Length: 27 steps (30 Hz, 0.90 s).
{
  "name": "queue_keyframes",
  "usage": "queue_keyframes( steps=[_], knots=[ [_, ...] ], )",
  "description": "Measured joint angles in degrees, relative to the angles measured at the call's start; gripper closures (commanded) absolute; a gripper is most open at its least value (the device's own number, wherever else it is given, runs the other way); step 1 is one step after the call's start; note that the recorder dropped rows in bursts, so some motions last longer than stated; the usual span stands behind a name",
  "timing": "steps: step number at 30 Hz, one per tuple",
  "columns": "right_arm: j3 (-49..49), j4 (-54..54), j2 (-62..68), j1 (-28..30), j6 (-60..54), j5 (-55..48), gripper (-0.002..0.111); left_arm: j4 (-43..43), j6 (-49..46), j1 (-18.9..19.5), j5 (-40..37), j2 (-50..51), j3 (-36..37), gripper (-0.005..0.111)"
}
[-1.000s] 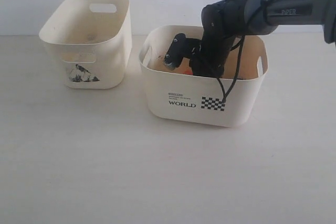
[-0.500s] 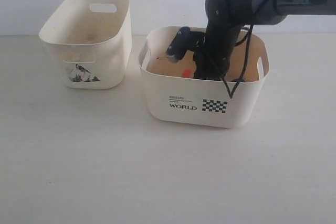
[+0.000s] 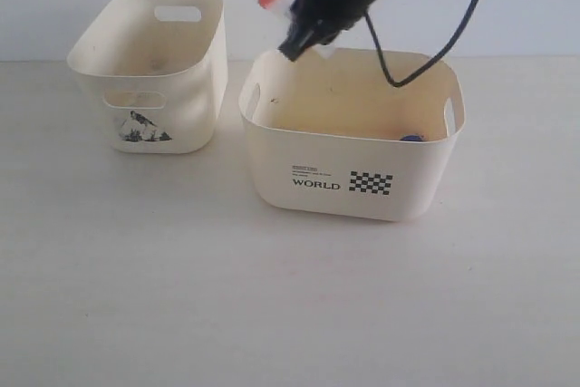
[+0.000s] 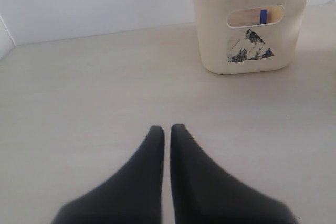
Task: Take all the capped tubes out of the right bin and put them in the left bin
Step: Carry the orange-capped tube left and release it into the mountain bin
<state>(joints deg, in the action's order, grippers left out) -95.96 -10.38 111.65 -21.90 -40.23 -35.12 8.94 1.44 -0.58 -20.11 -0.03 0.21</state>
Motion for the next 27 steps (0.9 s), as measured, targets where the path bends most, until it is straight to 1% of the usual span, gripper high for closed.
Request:
queue_keyframes(
  steps=[1,2,3,4,5,6,7,8,9,10,13,14,15,16,17,18,19,20,21,22,23,24,27],
  knots=[
    [0.00,-5.25,-0.09,-2.79,-4.47,2.51,0.109,0.00,0.00,0.00,0.00,0.00,0.00,0.102],
    [0.00,-6.85,0.06,-4.58,-5.69,4.04,0.109,0.00,0.00,0.00,0.00,0.00,0.00,0.102],
    [0.00,-8.64,0.83,-7.77,-6.09,7.60,0.109,0.00,0.00,0.00,0.00,0.00,0.00,0.102],
    [0.00,-9.04,1.32,-9.43,-5.66,10.07,0.109,0.00,0.00,0.00,0.00,0.00,0.00,0.102],
    [0.00,-9.61,2.37,-12.12,-4.42,15.24,0.109,0.00,0.00,0.00,0.00,0.00,0.00,0.102],
    [0.00,-9.74,3.06,-13.23,-3.27,18.82,0.109,0.00,0.00,0.00,0.00,0.00,0.00,0.102],
    [0.00,-9.85,4.55,-14.77,0.11,26.20,0.109,0.00,0.00,0.00,0.00,0.00,0.00,0.102],
    [0.00,-9.85,5.34,-15.29,2.25,30.25,0.109,0.00,0.00,0.00,0.00,0.00,0.00,0.102],
    [0.00,-9.96,6.88,-15.86,5.41,36.87,0.109,0.00,0.00,0.00,0.00,0.00,0.00,0.102],
    [0.00,-9.96,8.40,-15.86,7.01,40.20,0.109,0.00,0.00,0.00,0.00,0.00,0.00,0.102],
    [-2.29,-10.18,12.85,-15.86,10.14,42.39,0.108,0.00,0.00,0.00,0.00,0.00,0.00,0.102],
    [-3.78,-10.18,14.23,-15.86,11.08,42.52,0.107,0.00,0.00,0.00,0.00,0.00,0.00,0.102],
    [-5.00,-10.18,15.26,-15.86,11.45,42.95,0.101,0.00,0.00,0.00,0.00,0.00,0.00,0.102],
    [-6.49,-10.18,16.42,-15.86,11.81,43.33,0.091,0.00,0.00,0.00,0.00,0.00,0.00,0.102],
    [-7.99,-10.18,17.03,-15.86,11.96,43.31,0.076,0.00,0.00,0.00,0.00,0.00,0.00,0.102],
    [-9.19,-10.30,17.48,-15.86,12.11,43.31,0.065,0.00,0.00,0.00,0.00,0.00,0.00,0.102],
    [-9.75,-10.30,17.62,-15.86,12.16,43.20,0.048,0.00,0.00,0.00,0.00,0.00,0.00,0.102],
    [-10.08,-10.30,17.71,-15.86,12.28,43.20,0.036,0.00,0.00,0.00,0.00,0.00,0.00,0.102],
    [-10.44,-10.30,17.75,-15.86,12.44,43.20,0.039,0.00,0.00,0.00,0.00,0.00,0.00,0.102],
    [-10.46,-10.30,17.84,-15.86,12.73,43.20,0.057,0.00,0.00,0.00,0.00,0.00,0.00,0.102],
    [-10.58,-10.30,17.84,-15.86,13.41,43.20,0.090,0.00,0.00,0.00,0.00,0.00,0.00,0.102],
    [-10.58,-10.30,17.84,-15.86,14.61,43.20,0.106,0.00,0.00,0.00,0.00,0.00,0.00,0.102],
    [-10.58,-10.30,17.24,-15.86,15.91,40.41,0.109,0.00,0.00,0.00,0.00,0.00,0.00,0.102]
  ],
)
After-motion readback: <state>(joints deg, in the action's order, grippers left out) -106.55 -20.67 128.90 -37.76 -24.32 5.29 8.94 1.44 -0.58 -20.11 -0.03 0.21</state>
